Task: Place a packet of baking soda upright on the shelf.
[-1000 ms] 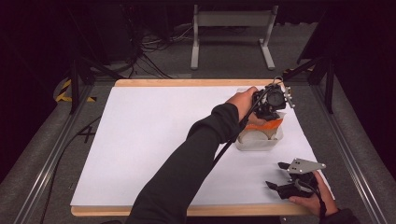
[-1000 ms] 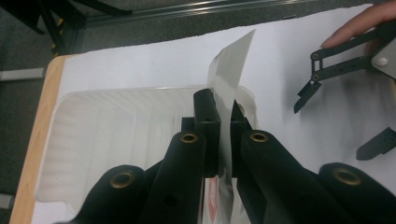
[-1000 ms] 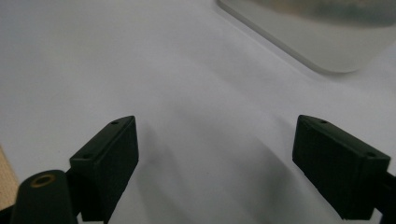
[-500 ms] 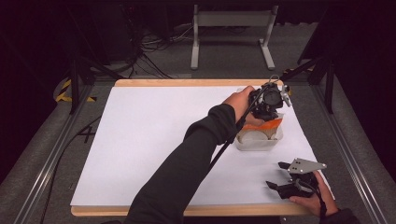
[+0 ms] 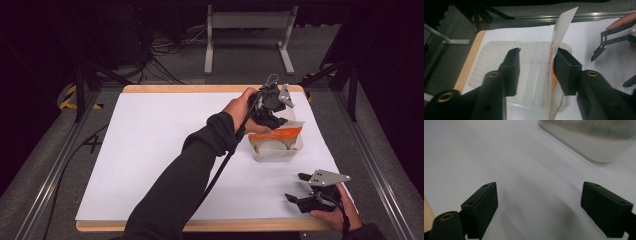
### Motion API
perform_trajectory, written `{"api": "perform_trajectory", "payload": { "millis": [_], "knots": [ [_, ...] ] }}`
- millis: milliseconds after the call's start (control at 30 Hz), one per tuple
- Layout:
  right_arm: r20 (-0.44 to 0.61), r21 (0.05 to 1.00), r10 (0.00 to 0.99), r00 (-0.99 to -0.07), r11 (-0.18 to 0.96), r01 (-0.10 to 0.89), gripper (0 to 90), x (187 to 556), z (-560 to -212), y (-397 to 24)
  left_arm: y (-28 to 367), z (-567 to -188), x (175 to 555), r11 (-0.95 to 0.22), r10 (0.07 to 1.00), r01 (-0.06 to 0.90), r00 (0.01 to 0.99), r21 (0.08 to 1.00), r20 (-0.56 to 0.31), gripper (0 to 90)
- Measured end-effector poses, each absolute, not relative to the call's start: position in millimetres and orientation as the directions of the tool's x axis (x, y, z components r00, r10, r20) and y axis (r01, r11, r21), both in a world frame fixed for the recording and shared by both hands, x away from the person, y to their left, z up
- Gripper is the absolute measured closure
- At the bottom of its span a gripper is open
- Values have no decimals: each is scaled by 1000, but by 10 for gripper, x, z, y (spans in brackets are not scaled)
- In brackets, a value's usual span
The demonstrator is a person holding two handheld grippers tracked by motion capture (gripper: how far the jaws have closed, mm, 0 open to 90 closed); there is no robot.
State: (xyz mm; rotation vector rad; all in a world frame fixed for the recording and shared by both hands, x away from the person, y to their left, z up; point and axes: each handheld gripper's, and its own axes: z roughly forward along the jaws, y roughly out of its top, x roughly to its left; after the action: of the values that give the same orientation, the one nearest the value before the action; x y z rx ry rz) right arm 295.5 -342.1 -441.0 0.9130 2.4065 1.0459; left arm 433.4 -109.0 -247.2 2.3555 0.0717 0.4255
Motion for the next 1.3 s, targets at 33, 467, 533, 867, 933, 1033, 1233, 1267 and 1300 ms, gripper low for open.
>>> {"api": "perform_trajectory", "payload": {
  "millis": [33,467,533,867,933,1033,1233,1267,1300],
  "knots": [
    [-69,748,684,-726,517,416,151,2956,-4411,-3420,-1049,-2469,4327,-729,179,-68,942,682,285,507],
    [-74,746,684,-725,521,415,153,2969,-4408,-3406,-461,-2497,4163,-659,253,-51,925,750,285,300],
    [-76,745,684,-726,523,414,154,2974,-4406,-3399,-340,-2527,4115,-652,263,-47,922,756,284,297],
    [-82,749,678,-731,525,403,155,2979,-4385,-3376,98,-2686,4008,-638,315,-19,906,770,283,247],
    [-83,750,677,-731,526,402,155,2982,-4384,-3377,189,-2735,3985,-633,329,-8,902,774,279,238],
    [-88,750,681,-727,526,401,155,2986,-4379,-3376,372,-2850,3984,-632,345,0,896,775,281,222],
    [-99,756,682,-724,525,392,154,2985,-4364,-3373,711,-3087,4010,-616,407,62,878,785,250,202],
    [-102,756,683,-723,526,390,155,2986,-4361,-3373,762,-3127,4014,-616,418,72,874,784,248,202],
    [-101,757,683,-724,525,390,155,2987,-4359,-3374,810,-3167,4011,-616,427,81,870,784,246,200]
  ]
}}
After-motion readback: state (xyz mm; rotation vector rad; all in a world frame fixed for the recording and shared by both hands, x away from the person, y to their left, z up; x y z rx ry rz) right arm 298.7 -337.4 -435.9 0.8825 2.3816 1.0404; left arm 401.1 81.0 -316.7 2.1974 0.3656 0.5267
